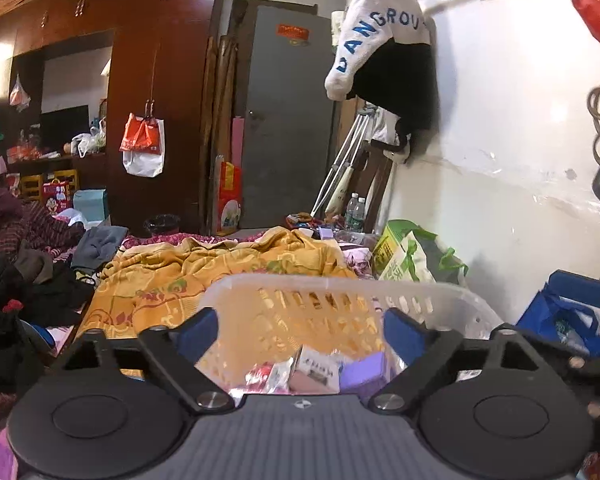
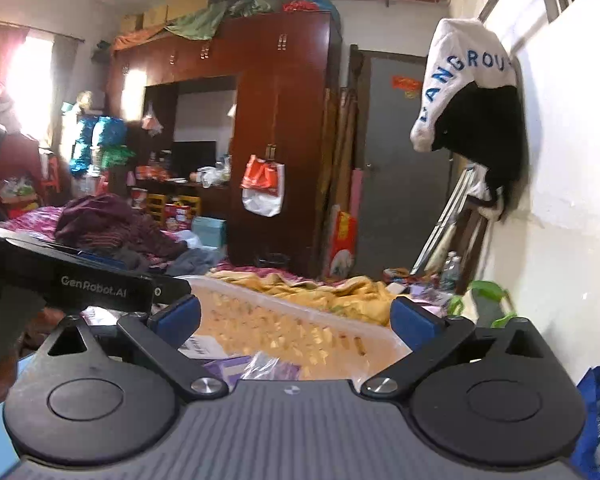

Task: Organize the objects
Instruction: 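Lift both items over the white basket and open both tools to release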

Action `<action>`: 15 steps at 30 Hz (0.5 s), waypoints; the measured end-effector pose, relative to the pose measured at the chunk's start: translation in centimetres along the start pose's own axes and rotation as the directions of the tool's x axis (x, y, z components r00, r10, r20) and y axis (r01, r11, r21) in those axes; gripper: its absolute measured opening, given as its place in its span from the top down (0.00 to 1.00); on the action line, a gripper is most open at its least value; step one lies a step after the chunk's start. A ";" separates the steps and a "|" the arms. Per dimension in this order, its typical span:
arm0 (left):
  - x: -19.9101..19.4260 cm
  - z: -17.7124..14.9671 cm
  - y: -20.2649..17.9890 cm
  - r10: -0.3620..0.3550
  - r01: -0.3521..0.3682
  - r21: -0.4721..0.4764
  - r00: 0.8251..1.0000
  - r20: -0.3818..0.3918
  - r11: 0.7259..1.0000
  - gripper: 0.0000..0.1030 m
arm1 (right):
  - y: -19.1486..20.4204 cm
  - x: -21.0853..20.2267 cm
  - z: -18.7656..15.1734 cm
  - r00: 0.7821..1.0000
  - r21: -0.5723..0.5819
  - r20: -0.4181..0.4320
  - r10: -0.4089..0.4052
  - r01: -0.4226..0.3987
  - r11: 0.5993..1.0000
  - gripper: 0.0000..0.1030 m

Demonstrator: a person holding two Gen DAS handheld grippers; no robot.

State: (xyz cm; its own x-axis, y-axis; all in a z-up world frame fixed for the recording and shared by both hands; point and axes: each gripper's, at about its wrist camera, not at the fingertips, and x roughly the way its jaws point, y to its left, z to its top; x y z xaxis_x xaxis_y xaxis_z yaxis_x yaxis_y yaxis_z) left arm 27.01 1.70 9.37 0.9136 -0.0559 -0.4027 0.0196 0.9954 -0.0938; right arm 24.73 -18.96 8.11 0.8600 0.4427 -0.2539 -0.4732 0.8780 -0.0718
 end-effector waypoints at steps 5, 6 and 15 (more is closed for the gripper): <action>-1.9 -1.8 0.6 0.014 -0.015 0.024 1.000 0.020 1.000 0.08 | 0.2 -1.8 -1.2 1.000 0.018 0.012 -0.013 0.013 1.000 0.00; -2.1 -2.0 0.7 0.017 -0.018 0.029 1.000 0.025 0.999 0.08 | 0.1 -2.2 -1.6 1.000 0.021 0.018 -0.008 0.008 1.000 0.00; -3.4 -3.6 -0.4 0.047 -0.050 0.081 0.998 0.043 0.995 0.07 | -1.3 -2.0 -2.1 0.999 0.079 -0.034 -0.036 0.039 0.996 0.00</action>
State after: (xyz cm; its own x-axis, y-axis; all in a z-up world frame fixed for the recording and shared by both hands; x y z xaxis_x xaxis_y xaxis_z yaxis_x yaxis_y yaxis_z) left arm 22.42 1.17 7.51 0.9301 -0.0056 -0.3673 0.0064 1.0000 0.0011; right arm 23.23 -21.41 6.66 0.8697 0.4041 -0.2835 -0.4228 0.9062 -0.0053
